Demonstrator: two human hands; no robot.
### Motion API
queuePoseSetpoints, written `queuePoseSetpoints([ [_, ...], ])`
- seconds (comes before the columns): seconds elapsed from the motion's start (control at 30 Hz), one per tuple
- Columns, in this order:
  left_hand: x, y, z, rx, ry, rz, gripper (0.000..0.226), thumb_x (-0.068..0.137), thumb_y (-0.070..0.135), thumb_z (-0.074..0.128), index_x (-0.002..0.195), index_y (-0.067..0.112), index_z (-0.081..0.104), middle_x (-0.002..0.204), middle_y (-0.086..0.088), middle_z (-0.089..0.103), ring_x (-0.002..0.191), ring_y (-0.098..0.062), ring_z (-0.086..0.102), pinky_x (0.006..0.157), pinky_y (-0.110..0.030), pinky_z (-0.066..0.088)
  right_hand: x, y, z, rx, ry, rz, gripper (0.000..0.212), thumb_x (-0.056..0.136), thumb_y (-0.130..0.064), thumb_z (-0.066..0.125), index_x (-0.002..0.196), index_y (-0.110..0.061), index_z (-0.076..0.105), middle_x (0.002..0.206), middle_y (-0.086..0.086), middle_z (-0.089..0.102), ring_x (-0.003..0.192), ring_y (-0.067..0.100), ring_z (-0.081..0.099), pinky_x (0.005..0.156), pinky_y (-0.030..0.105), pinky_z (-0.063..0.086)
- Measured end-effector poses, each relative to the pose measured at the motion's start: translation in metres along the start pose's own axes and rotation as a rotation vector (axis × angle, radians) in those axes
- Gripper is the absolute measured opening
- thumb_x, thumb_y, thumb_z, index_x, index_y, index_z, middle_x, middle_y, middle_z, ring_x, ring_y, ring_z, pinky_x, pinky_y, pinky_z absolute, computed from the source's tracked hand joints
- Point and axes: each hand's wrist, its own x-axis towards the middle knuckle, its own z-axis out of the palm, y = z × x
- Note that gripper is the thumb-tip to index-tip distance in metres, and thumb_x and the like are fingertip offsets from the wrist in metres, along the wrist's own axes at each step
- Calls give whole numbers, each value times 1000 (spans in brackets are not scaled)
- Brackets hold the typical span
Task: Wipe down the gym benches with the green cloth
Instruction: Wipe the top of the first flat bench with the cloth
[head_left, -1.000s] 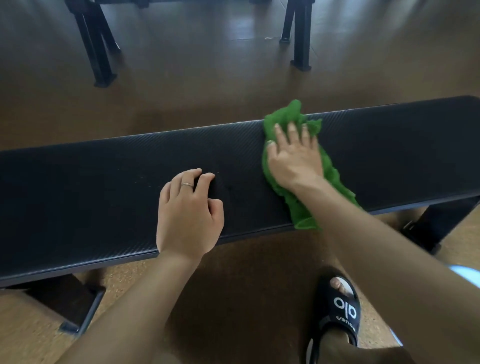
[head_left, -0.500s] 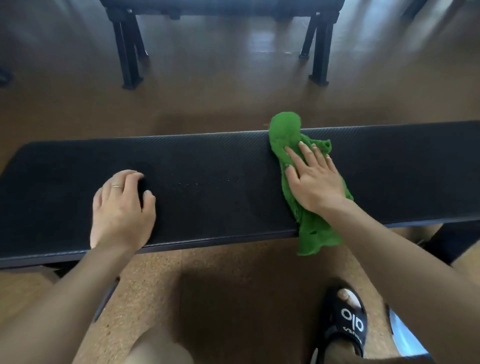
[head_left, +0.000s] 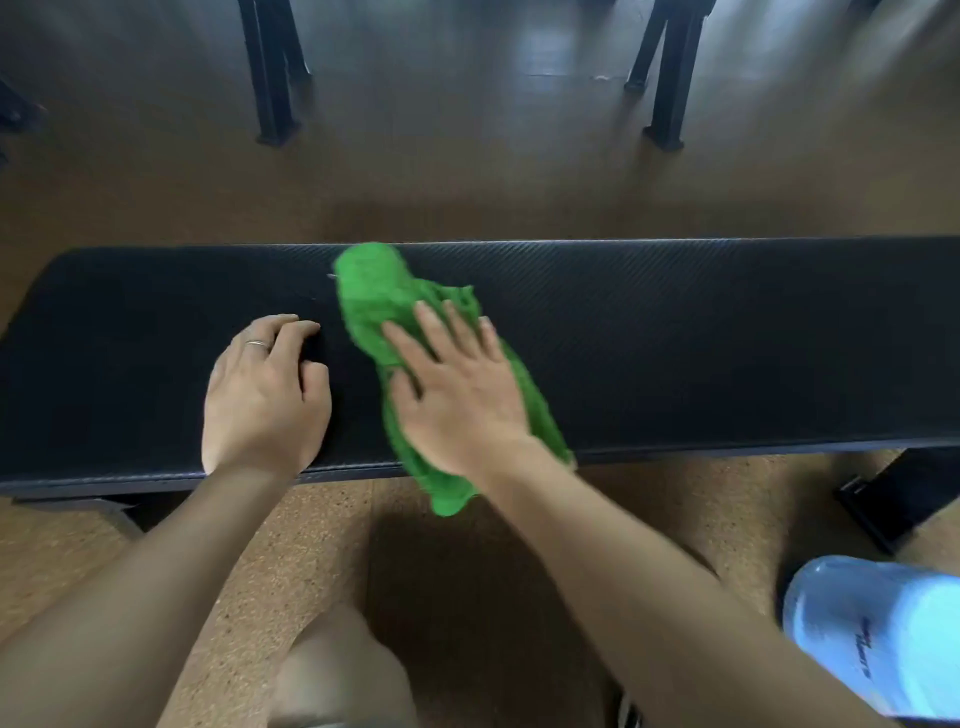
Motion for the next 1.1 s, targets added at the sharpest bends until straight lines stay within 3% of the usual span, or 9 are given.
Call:
queuePoseSetpoints([
  [0.17,-2,2,-2,-15,-16,-18,39,100,21,44,136,16,59,144,-2,53,136,-25,45,118,-47,35,-16,123,-35,-43,1,396,60,106,-52,15,164,-40,7,174,-3,-2,160,18,-6,129,45,-3],
  [0.27,-1,2,0,-11,5,-13,38,99,22,45,133,14,61,141,-4,55,133,-27,47,116,-49,37,-14,111,-29,-22,27,495,64,106,-51,12,166,-32,4,174,2,-5,160,26,-9,128,48,-5],
  [0.5,-1,-1,5,-4,16,-4,38,97,17,47,132,14,61,141,-6,56,133,-28,48,115,-48,36,-12,-36,14,-32,18,150,65,106,-48,16,166,-23,9,174,11,3,159,34,0,127,54,-2],
  [0.6,-2,0,3,-9,1,-12,40,96,17,47,133,15,60,143,-4,54,135,-26,46,116,-47,35,-20,-30,12,-9,11,-14,62,106,-50,21,164,-32,18,174,4,10,160,28,5,128,52,0],
  [0.67,-1,0,0,-14,-7,-14,40,96,17,47,134,15,60,143,-4,54,135,-27,46,117,-48,36,-20,9,1,-25,26,3,61,104,-53,21,163,-39,19,174,-2,11,160,23,3,128,50,-1],
  [0.87,-3,3,-2,-22,-20,-32,41,100,23,45,138,17,58,146,-3,52,136,-26,45,117,-48,37,-26,150,-44,-49,9,484,63,105,-57,17,165,-38,8,175,-2,-2,160,22,-7,129,46,-2],
  [0.97,1,1,1,-14,-12,-21,40,100,23,45,136,15,59,143,-4,53,134,-27,47,117,-49,37,-6,114,-30,-67,36,532,68,106,-55,14,166,-26,5,174,7,-2,160,30,-6,128,49,-3],
  [1.1,-1,-1,2,-15,-18,-21,40,98,21,46,135,16,59,143,-3,53,135,-26,46,116,-49,37,11,-2,3,-36,43,224,66,107,-49,14,166,-22,3,174,8,-3,160,32,-5,127,51,-4],
])
